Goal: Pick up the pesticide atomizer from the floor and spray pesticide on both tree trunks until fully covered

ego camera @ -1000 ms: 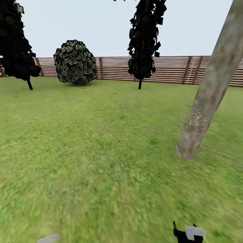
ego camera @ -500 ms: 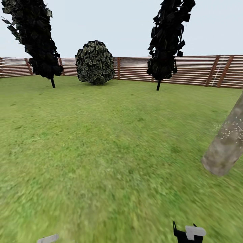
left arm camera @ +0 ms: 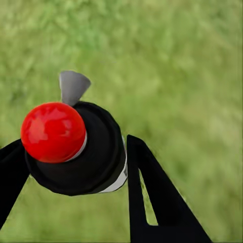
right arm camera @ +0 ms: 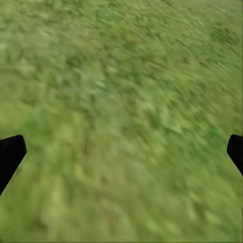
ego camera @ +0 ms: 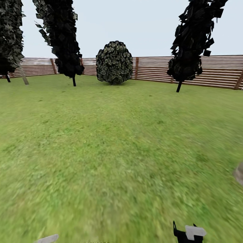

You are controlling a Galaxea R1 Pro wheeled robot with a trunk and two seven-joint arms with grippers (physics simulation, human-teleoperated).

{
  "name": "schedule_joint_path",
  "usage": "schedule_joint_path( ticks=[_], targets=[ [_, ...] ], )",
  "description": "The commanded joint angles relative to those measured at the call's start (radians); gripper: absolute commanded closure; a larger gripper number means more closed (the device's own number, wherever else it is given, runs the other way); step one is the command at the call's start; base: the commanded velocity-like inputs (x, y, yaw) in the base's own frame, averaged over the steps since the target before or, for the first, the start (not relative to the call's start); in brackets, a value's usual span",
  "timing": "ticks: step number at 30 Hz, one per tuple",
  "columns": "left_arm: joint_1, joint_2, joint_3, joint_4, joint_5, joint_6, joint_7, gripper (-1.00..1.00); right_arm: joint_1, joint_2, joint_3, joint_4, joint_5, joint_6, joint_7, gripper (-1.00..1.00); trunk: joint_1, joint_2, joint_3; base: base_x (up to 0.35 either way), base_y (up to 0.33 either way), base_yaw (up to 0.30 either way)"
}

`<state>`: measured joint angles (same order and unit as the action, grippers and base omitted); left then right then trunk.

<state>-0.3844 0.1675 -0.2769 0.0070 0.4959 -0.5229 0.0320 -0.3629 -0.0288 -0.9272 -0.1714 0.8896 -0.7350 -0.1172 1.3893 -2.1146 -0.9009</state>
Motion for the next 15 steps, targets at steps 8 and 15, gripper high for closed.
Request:
schedule_joint_path(
  ticks=[8,15],
  targets=[
    [-0.001,0.000,-0.008,0.001,0.003,-0.002,0.003,1.00,-0.001,0.000,-0.002,0.001,0.011,-0.003,-0.009,-1.00,0.000,0.000,-0.001,0.000,0.224,0.280],
    [-0.001,0.000,-0.009,0.001,-0.006,-0.002,0.002,1.00,-0.001,0.000,-0.002,0.001,0.011,-0.003,-0.009,-1.00,0.000,0.000,-0.001,0.000,0.007,0.279]
  ],
)
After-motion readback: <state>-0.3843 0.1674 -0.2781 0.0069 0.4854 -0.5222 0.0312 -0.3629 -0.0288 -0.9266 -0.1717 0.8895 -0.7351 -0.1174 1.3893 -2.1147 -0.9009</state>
